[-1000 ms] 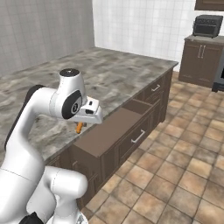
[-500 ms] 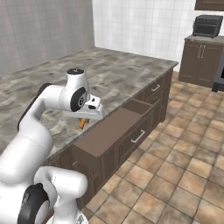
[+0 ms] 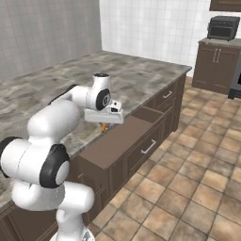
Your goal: Pick up the metallic utensils from the counter and place them in the open drawer. Make sure not to pick up any wooden utensils.
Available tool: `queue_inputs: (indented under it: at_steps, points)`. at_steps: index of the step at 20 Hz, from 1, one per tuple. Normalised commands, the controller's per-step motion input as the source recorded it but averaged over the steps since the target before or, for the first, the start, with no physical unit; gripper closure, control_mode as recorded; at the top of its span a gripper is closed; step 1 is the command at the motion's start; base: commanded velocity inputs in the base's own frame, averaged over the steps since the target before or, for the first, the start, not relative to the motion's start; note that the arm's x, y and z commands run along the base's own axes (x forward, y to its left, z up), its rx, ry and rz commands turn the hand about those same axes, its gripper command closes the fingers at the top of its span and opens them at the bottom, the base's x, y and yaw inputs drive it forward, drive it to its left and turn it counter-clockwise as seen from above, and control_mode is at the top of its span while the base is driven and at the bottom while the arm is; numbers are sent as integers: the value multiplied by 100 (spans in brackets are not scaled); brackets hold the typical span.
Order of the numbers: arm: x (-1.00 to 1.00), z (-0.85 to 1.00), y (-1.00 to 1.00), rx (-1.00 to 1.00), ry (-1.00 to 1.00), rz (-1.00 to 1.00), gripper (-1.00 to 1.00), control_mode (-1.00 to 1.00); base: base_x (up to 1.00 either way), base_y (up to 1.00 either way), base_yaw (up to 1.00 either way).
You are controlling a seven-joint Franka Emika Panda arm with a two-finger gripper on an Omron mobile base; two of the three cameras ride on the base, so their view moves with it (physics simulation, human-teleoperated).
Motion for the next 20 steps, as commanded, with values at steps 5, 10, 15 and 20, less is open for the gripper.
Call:
queue_inputs:
  at_steps: [5, 10, 15, 20]
  points:
    - [17, -73, -31, 0, 2, 6, 100, -100, 0, 0, 0]
    - [25, -74, 0, 0, 0, 1, 100, -100, 0, 0, 0]
    - [21, -20, 0, 0, 4, 7, 100, -100, 0, 0, 0]
    - [1, -31, -9, 0, 10, 15, 100, -100, 0, 0, 0]
